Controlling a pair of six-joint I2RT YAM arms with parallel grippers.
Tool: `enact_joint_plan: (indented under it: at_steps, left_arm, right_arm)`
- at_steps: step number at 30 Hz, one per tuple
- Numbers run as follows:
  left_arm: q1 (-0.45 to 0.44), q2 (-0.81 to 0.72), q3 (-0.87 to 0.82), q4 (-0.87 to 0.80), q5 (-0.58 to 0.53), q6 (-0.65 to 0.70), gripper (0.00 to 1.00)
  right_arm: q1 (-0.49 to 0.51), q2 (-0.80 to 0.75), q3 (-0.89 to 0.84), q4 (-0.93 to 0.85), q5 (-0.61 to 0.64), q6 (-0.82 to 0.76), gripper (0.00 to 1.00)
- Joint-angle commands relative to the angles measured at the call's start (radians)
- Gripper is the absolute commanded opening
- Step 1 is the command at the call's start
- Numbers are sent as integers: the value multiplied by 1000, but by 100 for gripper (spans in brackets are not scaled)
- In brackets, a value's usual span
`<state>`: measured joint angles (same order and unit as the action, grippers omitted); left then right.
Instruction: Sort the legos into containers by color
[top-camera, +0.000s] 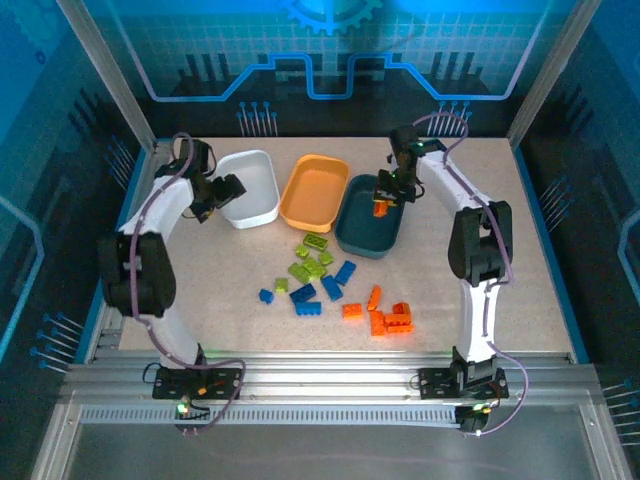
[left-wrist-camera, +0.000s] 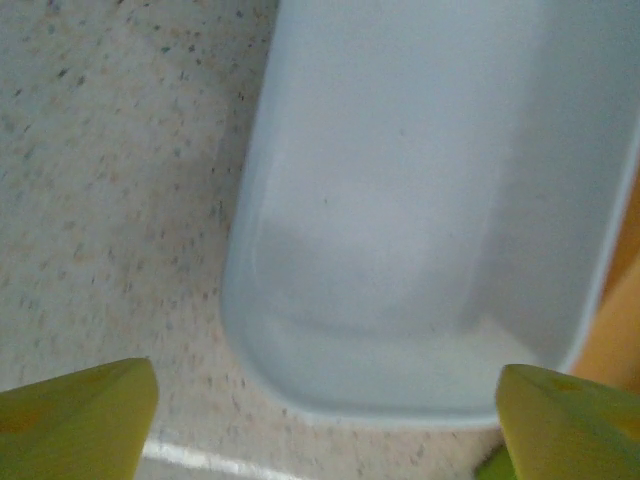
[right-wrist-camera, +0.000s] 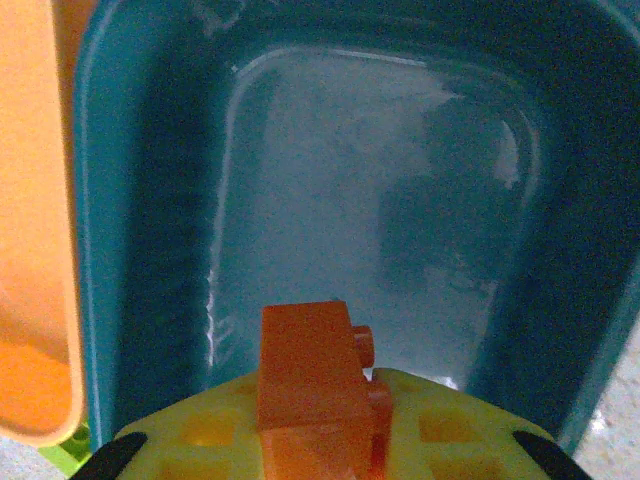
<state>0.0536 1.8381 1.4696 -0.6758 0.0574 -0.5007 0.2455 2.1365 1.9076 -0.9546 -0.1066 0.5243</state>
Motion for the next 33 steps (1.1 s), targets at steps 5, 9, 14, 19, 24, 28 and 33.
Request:
enact_joint_plan:
  at_steps: [5,9,14,19,24,28,33]
  left_arm:
    - [6,204,221,-119,-77,84,79]
    - [7,297,319,-168,-97,112,72]
    - [-1,366,384,-200,-86,166,59]
    - [-56,411,429,-248,-167,295,35]
    - [-104,425,439,-249,-198,358,28]
    - [-118,419,434,-257,-215,402,21]
    - [-129,391,407,-267,-266,451,15]
  right_arm:
    - [14,87,122,-98,-30,5,14]
    - [16,119,140,-101,-41,13,14]
    - [23,155,170,-111,-39,11,14]
    - [23,181,189,-116,-39,8,14]
    - [23,185,202,-126,-26,-17,14]
    - [21,185,208,-136,-16,-47,14]
    - [21,184,197,-148,16,-96,14]
